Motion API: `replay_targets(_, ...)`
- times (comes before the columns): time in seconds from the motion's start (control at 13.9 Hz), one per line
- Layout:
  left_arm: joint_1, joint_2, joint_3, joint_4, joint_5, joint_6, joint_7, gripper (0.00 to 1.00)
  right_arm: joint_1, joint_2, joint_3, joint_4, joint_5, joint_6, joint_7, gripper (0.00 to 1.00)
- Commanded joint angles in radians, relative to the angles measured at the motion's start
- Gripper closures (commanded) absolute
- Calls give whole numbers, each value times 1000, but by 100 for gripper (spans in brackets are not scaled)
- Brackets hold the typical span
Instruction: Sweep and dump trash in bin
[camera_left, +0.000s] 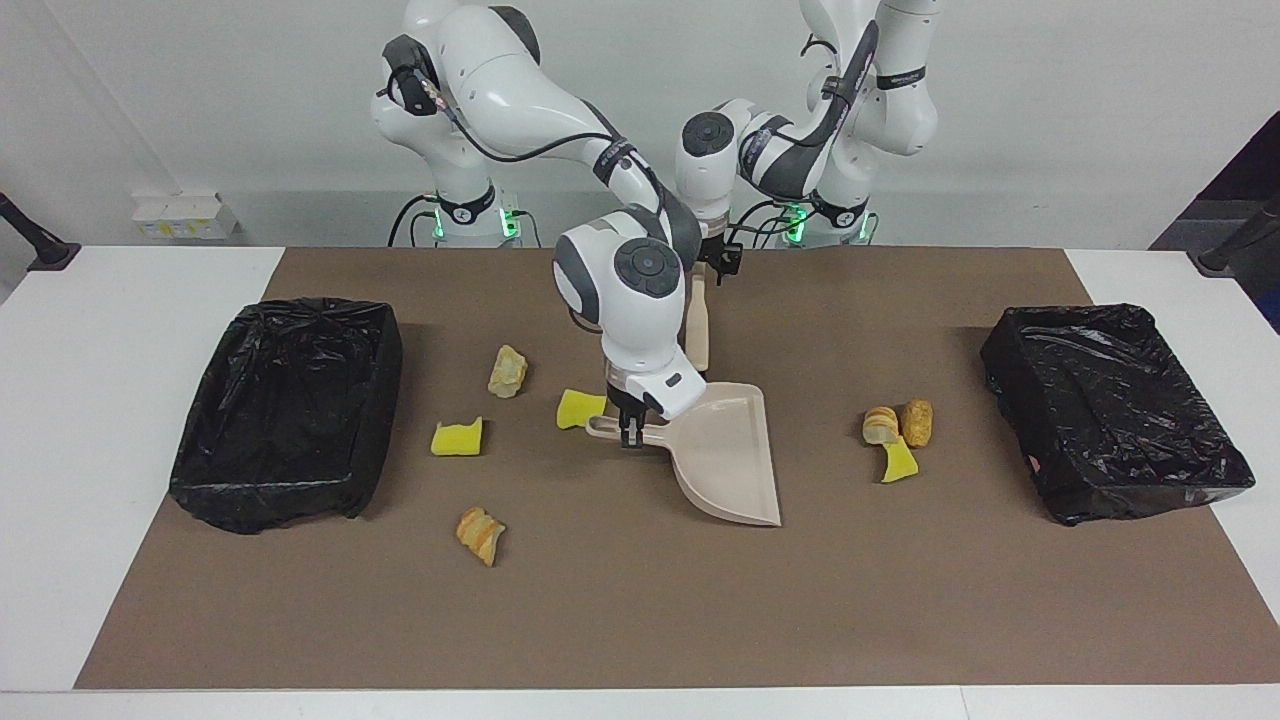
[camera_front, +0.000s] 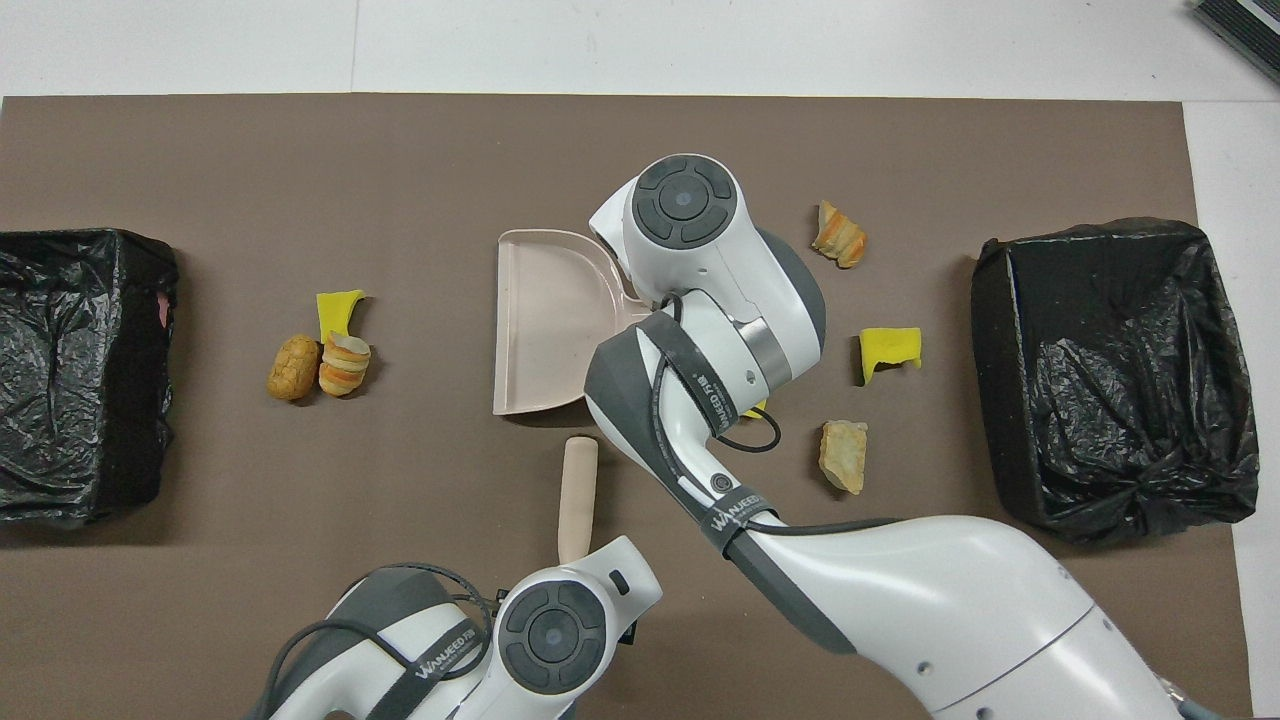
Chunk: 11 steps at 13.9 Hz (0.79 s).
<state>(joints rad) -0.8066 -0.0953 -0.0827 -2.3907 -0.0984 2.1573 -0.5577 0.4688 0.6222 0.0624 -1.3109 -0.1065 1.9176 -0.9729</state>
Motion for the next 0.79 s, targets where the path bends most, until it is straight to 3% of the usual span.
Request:
replay_targets(0.0,-23,-15,18,5,-4,-40,-16,100,-6,-21,8,-25,-7,3,-30,100)
replay_targets(0.43,18,-49,29,44,-6,-163,-4,100,-9,-16,8,-34,-9,17,-32,100)
replay_targets(0.72,131,-240,32,53,-4,-399,71,100,-9,-16,8,-34,-7,20,-32,100)
